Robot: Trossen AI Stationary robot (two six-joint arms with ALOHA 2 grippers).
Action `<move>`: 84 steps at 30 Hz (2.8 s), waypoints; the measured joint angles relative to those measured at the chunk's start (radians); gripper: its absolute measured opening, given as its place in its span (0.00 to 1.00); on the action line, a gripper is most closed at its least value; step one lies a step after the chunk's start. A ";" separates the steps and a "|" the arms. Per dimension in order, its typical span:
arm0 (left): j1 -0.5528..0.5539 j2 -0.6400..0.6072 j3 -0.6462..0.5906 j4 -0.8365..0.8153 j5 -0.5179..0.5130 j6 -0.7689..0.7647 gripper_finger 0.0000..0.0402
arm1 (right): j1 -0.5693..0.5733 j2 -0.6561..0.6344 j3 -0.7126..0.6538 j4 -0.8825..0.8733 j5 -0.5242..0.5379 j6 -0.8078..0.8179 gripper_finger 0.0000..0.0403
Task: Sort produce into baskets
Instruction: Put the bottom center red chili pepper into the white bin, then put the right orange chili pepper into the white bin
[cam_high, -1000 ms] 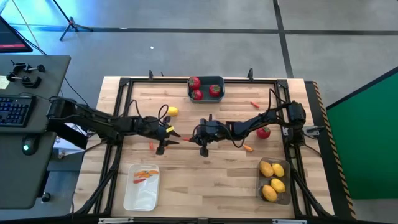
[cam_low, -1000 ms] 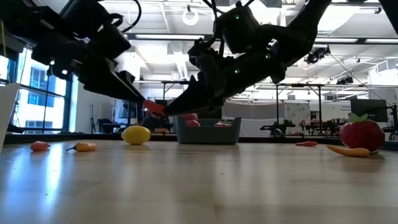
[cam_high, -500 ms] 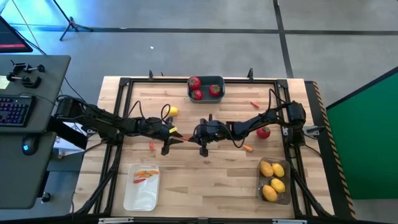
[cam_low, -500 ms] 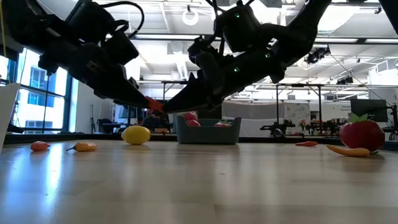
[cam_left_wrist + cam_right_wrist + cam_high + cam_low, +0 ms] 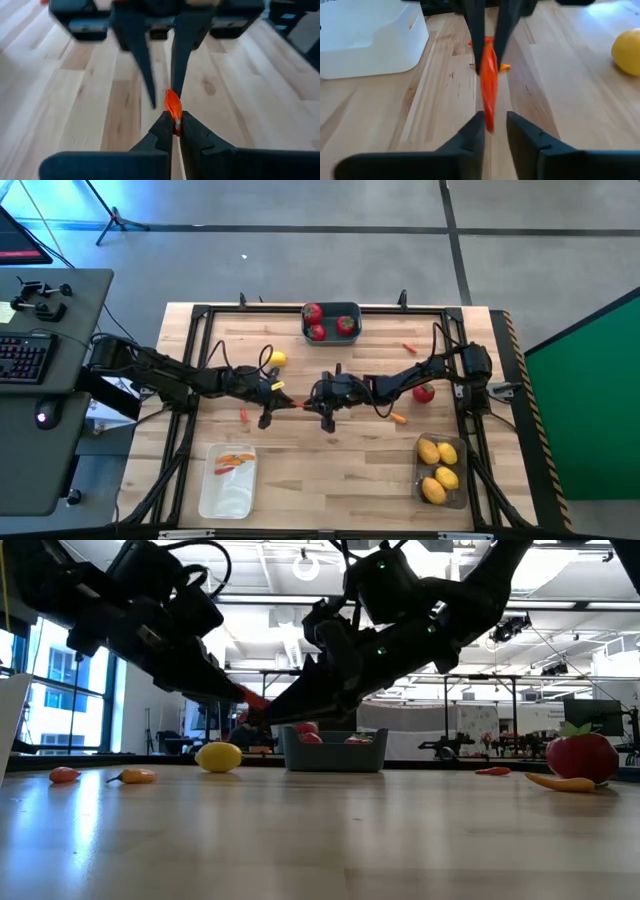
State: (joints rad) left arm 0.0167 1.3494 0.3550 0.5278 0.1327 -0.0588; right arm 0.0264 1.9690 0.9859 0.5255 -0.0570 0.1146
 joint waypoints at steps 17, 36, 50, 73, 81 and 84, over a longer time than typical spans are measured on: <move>-0.058 -0.432 0.012 -0.596 0.295 -0.152 0.00 | -0.008 0.000 0.000 -0.027 0.001 -0.010 0.40; -0.547 -0.442 0.171 -1.098 0.306 -0.621 0.01 | -0.068 0.000 0.000 -0.036 0.002 -0.018 0.40; -0.547 -0.381 0.168 -1.106 0.302 -0.594 0.25 | -0.093 0.000 0.000 -0.066 0.009 -0.026 0.41; -0.066 -0.449 0.168 -1.027 0.168 -0.230 0.11 | -0.108 -0.331 0.002 -1.033 -0.002 0.080 0.45; 0.052 -0.445 0.031 -0.540 0.124 -0.130 0.05 | -0.012 -0.353 0.001 -1.410 -0.031 0.235 0.45; 0.083 -0.445 -0.011 -0.441 0.124 -0.130 0.03 | 0.016 -0.353 0.001 -1.442 -0.039 0.290 0.45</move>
State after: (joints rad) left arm 0.0993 0.9047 0.3439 0.0866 0.2569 -0.1888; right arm 0.0422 1.6157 0.9871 -0.9166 -0.0956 0.4048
